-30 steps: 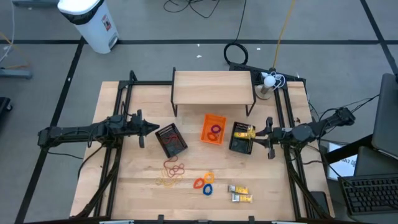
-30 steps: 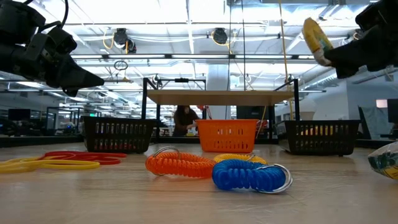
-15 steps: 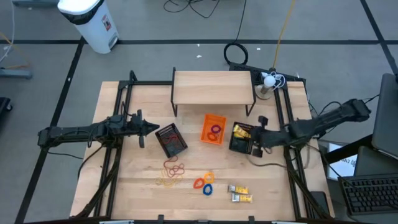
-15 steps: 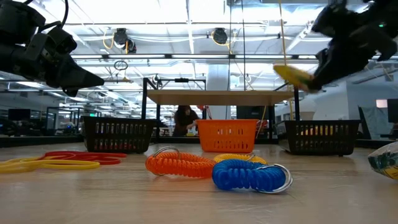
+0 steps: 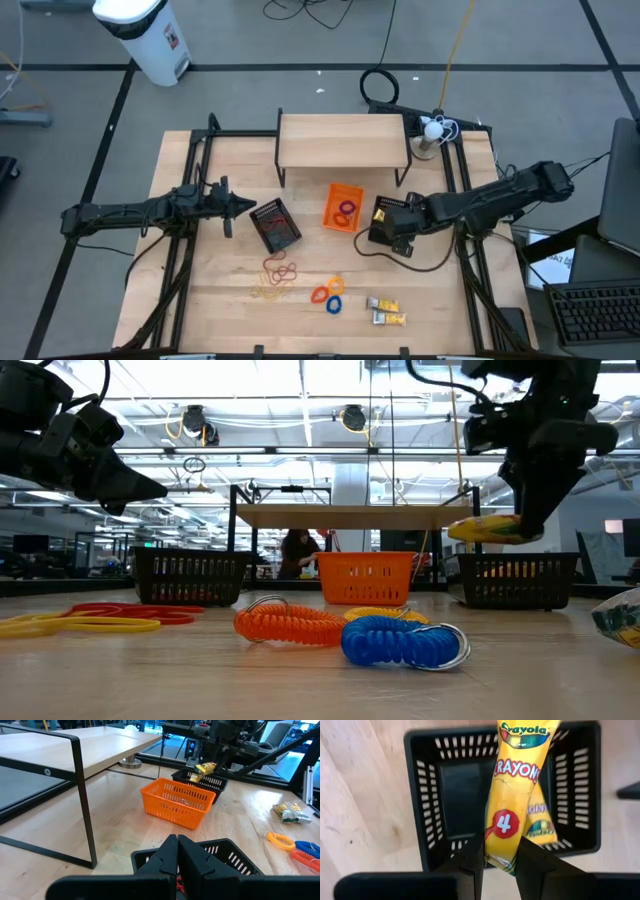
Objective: Pick & Place Office Desk Supplies
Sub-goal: Put the crayon box into the right black bin
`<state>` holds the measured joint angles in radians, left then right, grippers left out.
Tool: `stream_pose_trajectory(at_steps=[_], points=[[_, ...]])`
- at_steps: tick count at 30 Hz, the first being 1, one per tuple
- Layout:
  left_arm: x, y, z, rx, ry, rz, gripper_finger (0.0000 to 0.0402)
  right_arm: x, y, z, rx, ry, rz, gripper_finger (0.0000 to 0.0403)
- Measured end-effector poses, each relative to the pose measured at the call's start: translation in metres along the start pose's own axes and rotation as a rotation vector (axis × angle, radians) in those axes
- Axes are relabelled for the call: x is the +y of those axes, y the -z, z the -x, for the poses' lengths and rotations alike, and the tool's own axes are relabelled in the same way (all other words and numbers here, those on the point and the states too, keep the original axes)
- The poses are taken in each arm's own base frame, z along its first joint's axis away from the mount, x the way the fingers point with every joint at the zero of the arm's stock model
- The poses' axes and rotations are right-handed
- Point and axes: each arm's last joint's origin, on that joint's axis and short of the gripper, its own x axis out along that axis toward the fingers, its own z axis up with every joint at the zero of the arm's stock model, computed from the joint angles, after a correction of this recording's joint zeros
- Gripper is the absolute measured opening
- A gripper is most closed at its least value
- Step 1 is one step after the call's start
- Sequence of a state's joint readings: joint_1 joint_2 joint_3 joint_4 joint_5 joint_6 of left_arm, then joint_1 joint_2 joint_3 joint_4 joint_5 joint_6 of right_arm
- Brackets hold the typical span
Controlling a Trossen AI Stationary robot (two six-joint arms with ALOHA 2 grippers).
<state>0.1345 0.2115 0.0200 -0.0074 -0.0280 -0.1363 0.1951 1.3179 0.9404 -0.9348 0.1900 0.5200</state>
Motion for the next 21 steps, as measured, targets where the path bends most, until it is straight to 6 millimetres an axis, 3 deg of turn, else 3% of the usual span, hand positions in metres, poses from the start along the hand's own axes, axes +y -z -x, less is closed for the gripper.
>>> stream_pose_trajectory(at_steps=[10, 15, 21], points=[[0.0, 0.0, 0.0, 0.0, 0.0, -0.001, 0.001, -0.005, -0.012, 0.011, 0.15, -0.012, -0.039, 0.007], [0.0, 0.0, 0.0, 0.0, 0.0, -0.003, 0.001, -0.002, -0.02, -0.004, 0.244, -0.042, -0.026, 0.0069], [0.0, 0.0, 0.0, 0.0, 0.0, -0.002, 0.001, -0.002, -0.024, -0.023, 0.315, -0.016, 0.019, 0.0097]])
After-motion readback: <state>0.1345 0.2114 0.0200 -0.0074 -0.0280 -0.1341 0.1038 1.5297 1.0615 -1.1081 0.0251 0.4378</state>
